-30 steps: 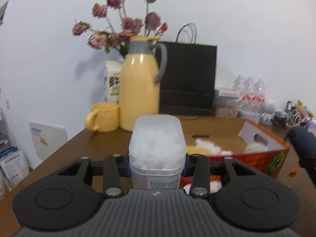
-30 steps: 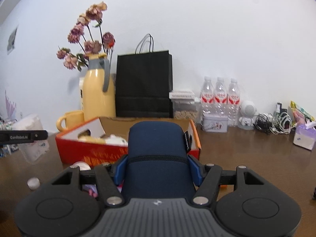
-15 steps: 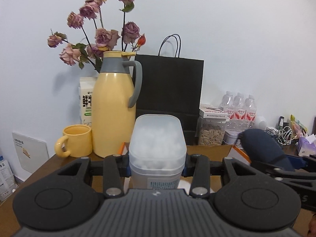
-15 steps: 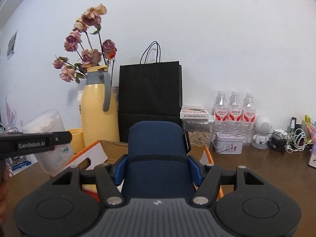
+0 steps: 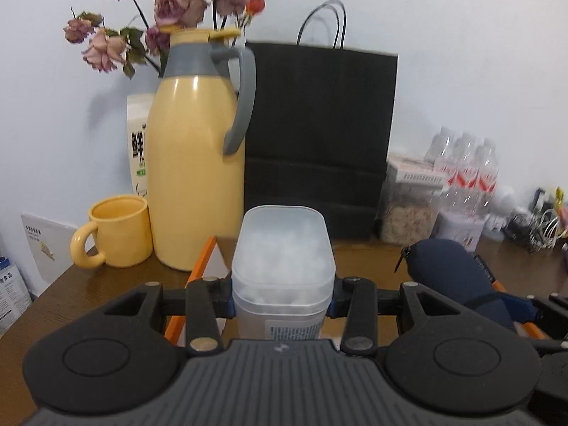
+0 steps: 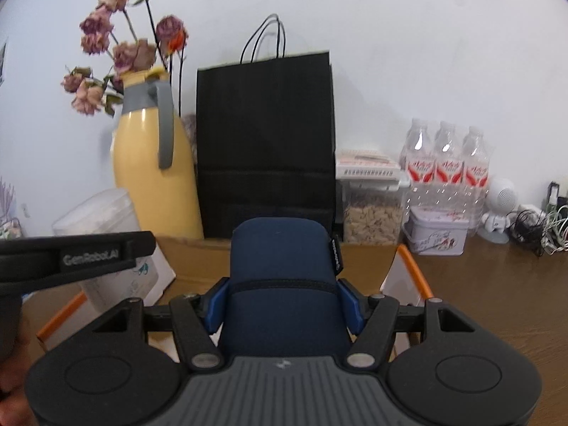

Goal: Organize objects
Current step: 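Lower the tub and navy pouch into the box and open both grippers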

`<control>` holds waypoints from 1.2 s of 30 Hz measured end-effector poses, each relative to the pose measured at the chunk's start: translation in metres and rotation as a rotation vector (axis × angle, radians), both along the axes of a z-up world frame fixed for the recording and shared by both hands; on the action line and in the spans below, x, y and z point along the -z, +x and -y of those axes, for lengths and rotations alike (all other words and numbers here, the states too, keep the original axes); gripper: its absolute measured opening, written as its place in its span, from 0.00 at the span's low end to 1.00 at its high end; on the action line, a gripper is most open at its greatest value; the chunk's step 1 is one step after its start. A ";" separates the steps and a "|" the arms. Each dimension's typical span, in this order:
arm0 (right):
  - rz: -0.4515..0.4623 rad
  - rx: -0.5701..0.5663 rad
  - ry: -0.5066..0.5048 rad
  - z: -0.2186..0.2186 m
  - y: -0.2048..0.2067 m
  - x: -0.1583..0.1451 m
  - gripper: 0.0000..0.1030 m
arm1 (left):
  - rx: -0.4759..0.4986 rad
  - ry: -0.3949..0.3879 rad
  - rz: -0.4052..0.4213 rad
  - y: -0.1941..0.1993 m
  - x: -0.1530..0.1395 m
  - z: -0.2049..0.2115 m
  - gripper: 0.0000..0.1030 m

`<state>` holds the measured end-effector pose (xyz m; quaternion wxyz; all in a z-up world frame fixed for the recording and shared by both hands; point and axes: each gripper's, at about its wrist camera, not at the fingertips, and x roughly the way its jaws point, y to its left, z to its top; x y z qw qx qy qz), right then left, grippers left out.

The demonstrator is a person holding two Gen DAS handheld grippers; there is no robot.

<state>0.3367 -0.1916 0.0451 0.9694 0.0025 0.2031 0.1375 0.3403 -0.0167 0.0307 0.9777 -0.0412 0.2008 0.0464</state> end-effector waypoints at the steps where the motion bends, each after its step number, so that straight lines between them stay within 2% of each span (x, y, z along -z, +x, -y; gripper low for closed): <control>1: -0.006 0.000 0.001 0.000 0.001 0.002 0.60 | 0.001 0.001 -0.004 0.000 0.002 0.000 0.41; 9: -0.037 0.011 -0.017 0.000 0.007 0.012 0.60 | 0.013 0.019 -0.013 0.002 0.009 0.002 0.41; 11: -0.055 0.016 -0.029 0.000 0.009 0.014 0.63 | 0.007 0.023 -0.016 0.002 0.010 0.002 0.48; 12: -0.070 0.025 -0.041 0.000 0.011 0.014 0.65 | 0.000 0.028 -0.017 0.002 0.010 0.002 0.67; 13: -0.076 0.033 -0.051 0.000 0.011 0.015 0.77 | -0.008 0.037 -0.013 0.001 0.009 0.003 0.94; 14: -0.079 0.040 -0.064 -0.001 0.012 0.015 0.92 | -0.014 0.043 -0.001 0.000 0.008 0.003 1.00; 16: -0.072 0.045 -0.061 0.000 0.011 0.014 0.98 | -0.023 0.057 0.028 -0.004 0.006 0.005 1.00; 19: -0.077 0.038 -0.053 0.002 0.010 0.012 0.99 | -0.015 0.051 0.033 -0.006 0.004 0.006 1.00; 27: -0.078 0.034 -0.055 0.001 0.010 0.012 0.99 | -0.019 0.044 0.042 -0.008 0.001 0.005 1.00; 36: -0.049 0.025 -0.053 0.003 0.003 0.003 0.99 | 0.000 0.025 0.092 -0.021 -0.015 0.005 1.00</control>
